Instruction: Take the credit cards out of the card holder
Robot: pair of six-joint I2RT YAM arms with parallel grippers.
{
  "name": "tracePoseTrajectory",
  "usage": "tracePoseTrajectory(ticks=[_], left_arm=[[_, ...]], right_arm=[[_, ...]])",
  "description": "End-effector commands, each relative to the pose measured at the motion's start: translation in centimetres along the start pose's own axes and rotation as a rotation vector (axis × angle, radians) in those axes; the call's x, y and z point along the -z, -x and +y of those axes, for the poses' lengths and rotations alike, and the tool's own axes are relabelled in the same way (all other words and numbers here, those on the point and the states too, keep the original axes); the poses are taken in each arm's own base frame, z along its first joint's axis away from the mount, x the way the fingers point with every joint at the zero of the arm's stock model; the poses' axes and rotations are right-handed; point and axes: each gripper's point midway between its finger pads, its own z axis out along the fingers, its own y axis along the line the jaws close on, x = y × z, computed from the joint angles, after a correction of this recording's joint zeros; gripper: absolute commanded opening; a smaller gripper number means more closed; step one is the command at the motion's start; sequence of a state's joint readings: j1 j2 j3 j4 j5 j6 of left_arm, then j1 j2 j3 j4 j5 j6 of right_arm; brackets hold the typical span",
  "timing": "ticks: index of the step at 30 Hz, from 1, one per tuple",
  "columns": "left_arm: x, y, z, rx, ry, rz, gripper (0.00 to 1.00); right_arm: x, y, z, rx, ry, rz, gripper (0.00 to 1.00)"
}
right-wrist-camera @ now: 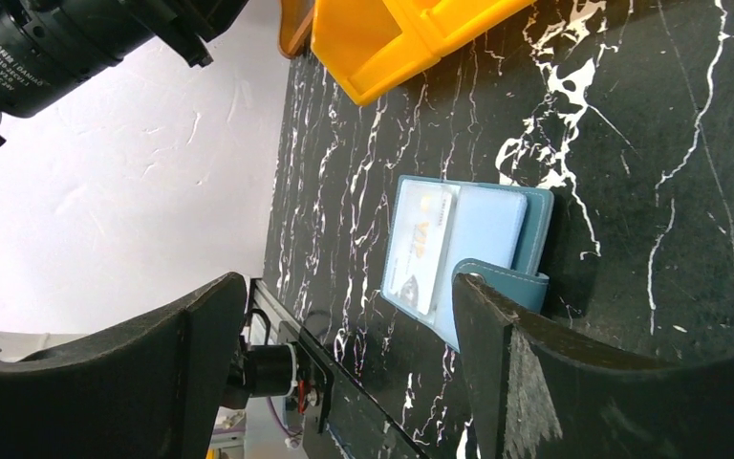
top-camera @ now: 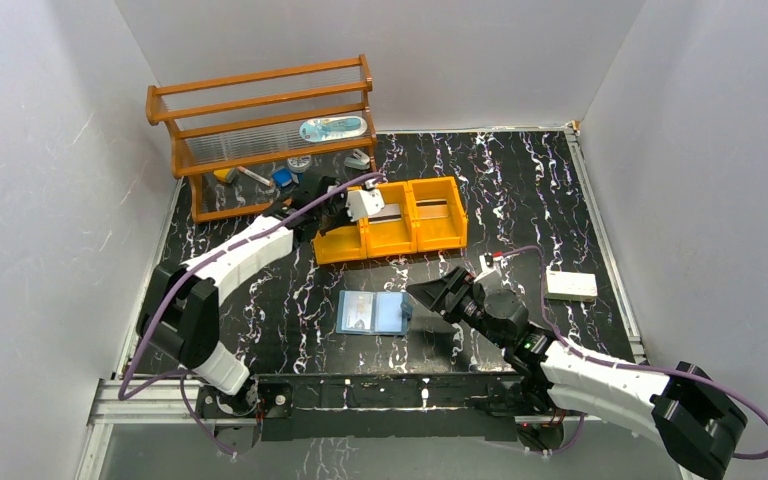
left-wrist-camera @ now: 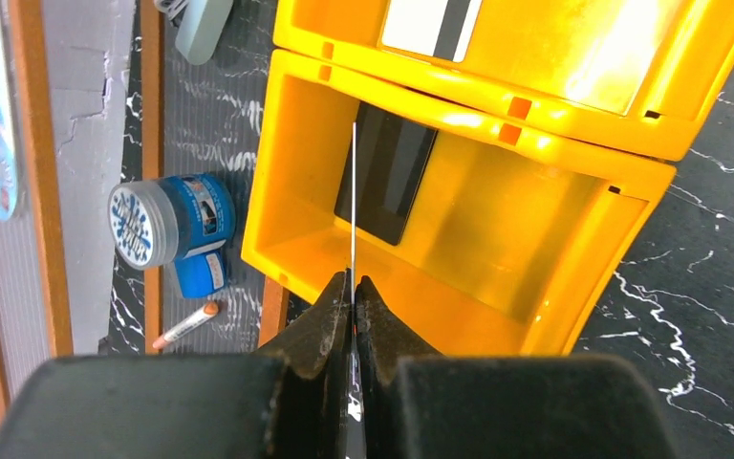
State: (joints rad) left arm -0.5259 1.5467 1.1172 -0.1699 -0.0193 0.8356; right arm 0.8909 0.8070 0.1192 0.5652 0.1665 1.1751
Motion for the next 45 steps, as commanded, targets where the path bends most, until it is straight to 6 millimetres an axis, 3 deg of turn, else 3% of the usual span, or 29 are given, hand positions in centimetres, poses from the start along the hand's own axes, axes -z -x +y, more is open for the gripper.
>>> tracePoseTrajectory(ticks=[1,6,13,20,27,32,39,45], left_arm=[[-0.9,0.2,1.7,-0.049,0.032,0.011,0.00],[-2.5,-0.5,1.9,-0.010,0.050,0.049,0.00],[-4.3,-2.9,2.3,0.015,0.097,0.175,0.00],[-5.9,-3.7,3.1,0.045,0.138,0.243,0.00],[-7.4,-4.7,2.6,0.018,0.134,0.272,0.00],[-8.2,-4.8,2.1,0.016,0.137,0.257,0.08],[-8.1,-5.1,1.4,0.014,0.144,0.222,0.27],[-8.0,-5.0,0.5,0.035,0.118,0.191,0.30]], right_arm=[[-0.4,1.4,1.4,0.007,0.016,-0.051,0.88],[-0.2,1.3,0.9,-0.003,0.005,-0.052,0.88],[0.0,1.6,0.7,-0.004,-0.002,-0.067,0.88],[0.2,1.9,0.5,-0.003,-0.008,-0.080,0.88],[0.3,2.0,0.0,-0.002,-0.024,-0.089,0.91],[0.3,2.1,-0.2,0.000,-0.032,-0.092,0.91],[0.2,2.2,-0.4,0.002,-0.040,-0.093,0.92],[0.2,2.2,-0.6,0.001,-0.045,-0.089,0.93]])
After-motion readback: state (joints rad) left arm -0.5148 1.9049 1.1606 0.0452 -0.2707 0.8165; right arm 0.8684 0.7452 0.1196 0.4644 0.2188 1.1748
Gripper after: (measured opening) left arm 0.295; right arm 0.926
